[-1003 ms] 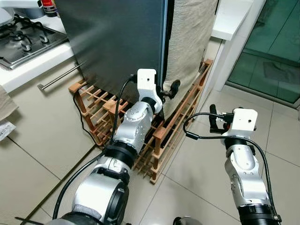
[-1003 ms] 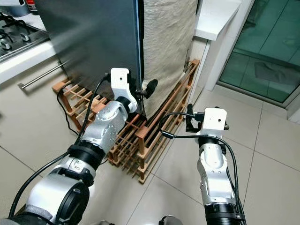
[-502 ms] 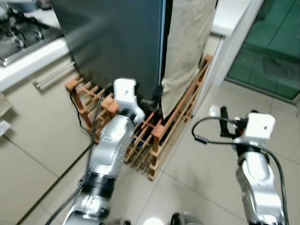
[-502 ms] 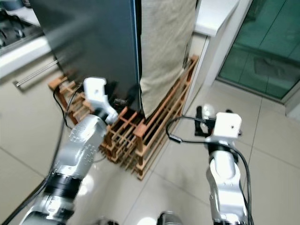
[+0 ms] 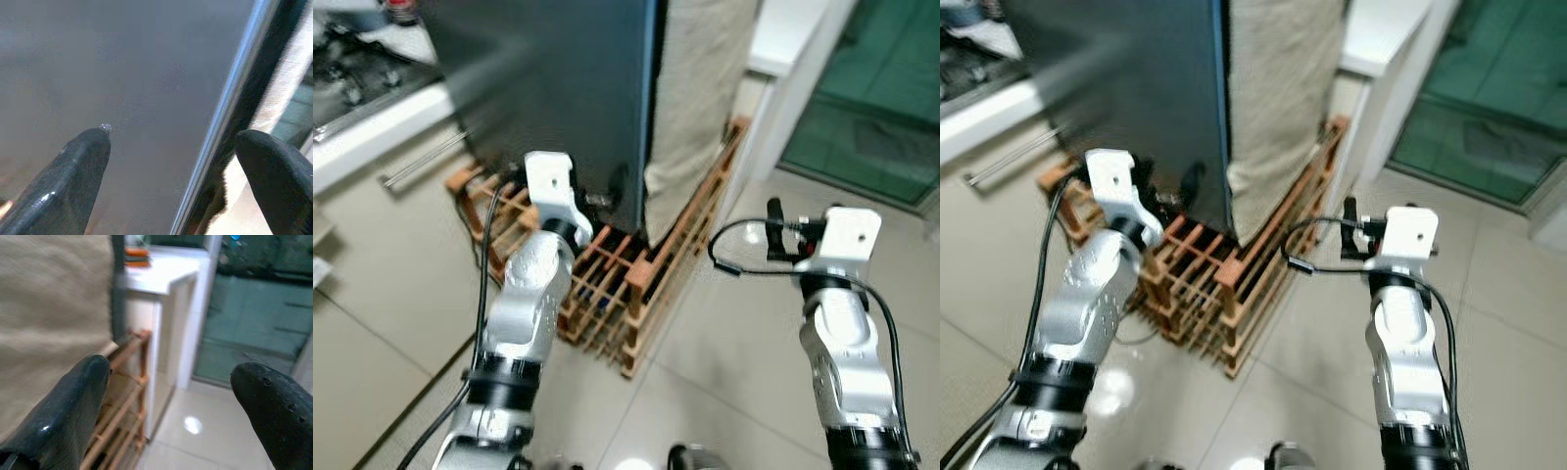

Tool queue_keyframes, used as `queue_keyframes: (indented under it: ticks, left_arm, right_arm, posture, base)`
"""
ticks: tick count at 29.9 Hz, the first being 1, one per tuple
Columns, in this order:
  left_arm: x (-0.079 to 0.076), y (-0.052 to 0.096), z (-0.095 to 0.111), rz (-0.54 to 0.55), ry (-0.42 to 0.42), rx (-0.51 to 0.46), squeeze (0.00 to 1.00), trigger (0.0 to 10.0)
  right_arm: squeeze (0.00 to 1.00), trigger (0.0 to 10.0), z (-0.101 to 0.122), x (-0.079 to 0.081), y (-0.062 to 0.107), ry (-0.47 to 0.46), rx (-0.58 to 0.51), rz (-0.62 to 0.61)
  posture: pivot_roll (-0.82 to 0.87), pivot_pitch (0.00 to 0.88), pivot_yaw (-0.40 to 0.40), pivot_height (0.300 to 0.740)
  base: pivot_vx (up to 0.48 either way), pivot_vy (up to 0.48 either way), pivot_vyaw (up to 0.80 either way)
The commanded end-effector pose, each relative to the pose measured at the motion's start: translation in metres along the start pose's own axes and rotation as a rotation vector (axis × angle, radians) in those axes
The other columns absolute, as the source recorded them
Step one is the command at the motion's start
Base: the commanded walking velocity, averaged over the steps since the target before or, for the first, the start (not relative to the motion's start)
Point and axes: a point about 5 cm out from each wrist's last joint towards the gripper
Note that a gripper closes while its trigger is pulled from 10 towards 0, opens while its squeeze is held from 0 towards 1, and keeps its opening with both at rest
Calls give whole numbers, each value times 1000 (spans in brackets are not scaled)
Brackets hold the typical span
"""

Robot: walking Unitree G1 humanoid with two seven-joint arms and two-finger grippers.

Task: Restocking fridge

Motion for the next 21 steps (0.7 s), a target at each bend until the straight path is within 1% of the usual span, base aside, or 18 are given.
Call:
queue_keyframes:
  ticks: [1,5,6,7,9,11,17,19,21]
  left_arm:
    - [11,1,-5,73,-12,27,0,10000]
    - [27,6,-4,162,-48,9,0,10000]
    - [27,6,-4,162,-48,9,0,10000]
    - [33,9,-4,188,-58,4,0,10000]
    - [35,11,-3,204,-58,-6,0,10000]
    - [33,11,-1,203,-58,-15,0,10000]
    - [27,12,7,177,-63,-51,0,10000]
    - [23,13,12,144,-68,-53,0,10000]
    - [16,18,12,80,-58,-30,0,10000]
  right_arm:
    - [0,10000,0,0,-2,-11,-7,-4]
    - [0,10000,-3,5,-2,-10,-3,17]
    - [0,10000,-3,5,-2,-10,-3,17]
    - [0,10000,-4,6,-3,-11,2,22]
    - [0,10000,-5,7,-4,-1,-2,31]
    - [0,10000,-5,7,-4,-1,-5,32]
    - [0,10000,-4,11,-8,1,-16,53]
    - [0,10000,-3,13,-10,1,-20,59]
    - [0,10000,-5,14,-11,-5,-12,66]
  posture:
    - [-85,37,18,740]
    - [-78,41,9,740]
    - [-78,41,9,740]
    - [-75,41,7,740]
    - [-75,41,7,740]
    - [-66,40,-1,740]
    - [-56,37,-3,740]
    - [-50,36,-1,740]
    - [-50,36,-1,740]
  base:
    - [0,0,-669]
    - [0,0,-678]
    - [0,0,-688]
    - [0,0,-688]
    - [0,0,-688]
    - [0,0,-681]
    - [0,0,0]
    - [0,0,0]
    - [0,0,0]
Point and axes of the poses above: a point about 5 cm out from each wrist's last joint towards the gripper, its own y axis pointing back from the gripper into the wrist, its own z axis along the axis of the wrist's last joint, x = y × z, and after that the axes turned 2 degrees about y, right-handed
